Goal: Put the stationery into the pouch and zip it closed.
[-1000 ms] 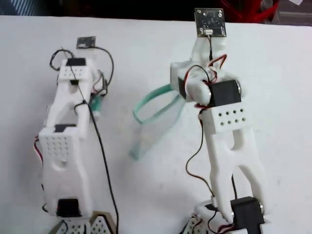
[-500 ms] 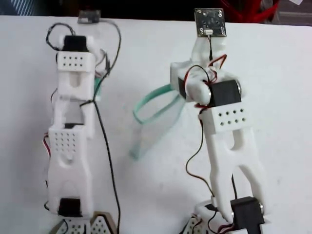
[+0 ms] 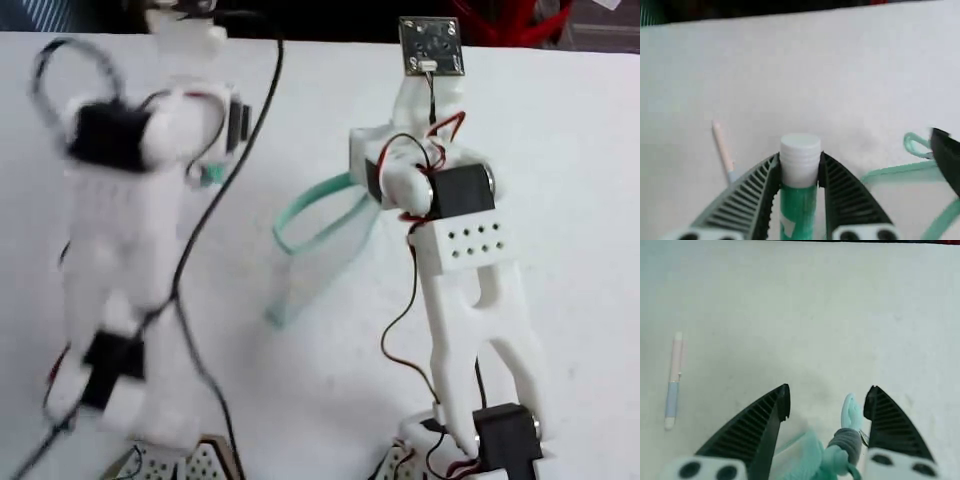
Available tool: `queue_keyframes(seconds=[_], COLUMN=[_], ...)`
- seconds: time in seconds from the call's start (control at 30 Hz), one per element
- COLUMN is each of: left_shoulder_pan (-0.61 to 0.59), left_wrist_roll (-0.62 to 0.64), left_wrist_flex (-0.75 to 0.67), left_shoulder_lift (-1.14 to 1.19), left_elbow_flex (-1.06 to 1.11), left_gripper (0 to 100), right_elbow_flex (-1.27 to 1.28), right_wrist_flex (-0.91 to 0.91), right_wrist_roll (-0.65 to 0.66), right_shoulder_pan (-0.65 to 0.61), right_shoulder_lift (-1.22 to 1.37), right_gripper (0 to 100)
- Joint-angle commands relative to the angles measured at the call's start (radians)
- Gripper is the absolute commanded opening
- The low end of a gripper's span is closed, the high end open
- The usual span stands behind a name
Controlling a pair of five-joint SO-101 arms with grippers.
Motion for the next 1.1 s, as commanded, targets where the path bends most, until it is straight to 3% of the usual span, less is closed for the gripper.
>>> queue_keyframes(seconds=[0.0,0.23,0.33,0.43,0.53,0.67,1.07], left_shoulder_pan=[0.048,0.252,0.354,0.384,0.371,0.335,0.334], left_wrist_roll=[0.0,0.005,0.002,0.0,0.0,0.002,0.002], left_wrist_flex=[-0.072,-0.18,-0.325,-0.577,-0.919,-1.272,-1.544], left_shoulder_lift=[-0.269,-0.641,-0.785,-0.901,-1.0,-1.07,-0.964], left_elbow_flex=[0.097,0.338,0.531,0.821,1.115,1.382,1.656], left_gripper=[3,3,3,3,3,6,8], right_elbow_flex=[0.051,0.051,0.051,0.051,0.051,0.051,0.051], right_wrist_flex=[0.001,0.001,0.001,0.001,0.001,0.001,-0.002], right_wrist_roll=[-0.006,-0.006,-0.006,-0.006,-0.006,-0.006,-0.006], right_shoulder_pan=[0.001,0.004,0.004,0.004,0.007,0.007,0.008], right_shoulder_lift=[0.015,0.016,0.016,0.016,0.016,0.016,0.016], right_gripper=[24.1,24.1,24.1,24.1,24.1,24.1,24.1])
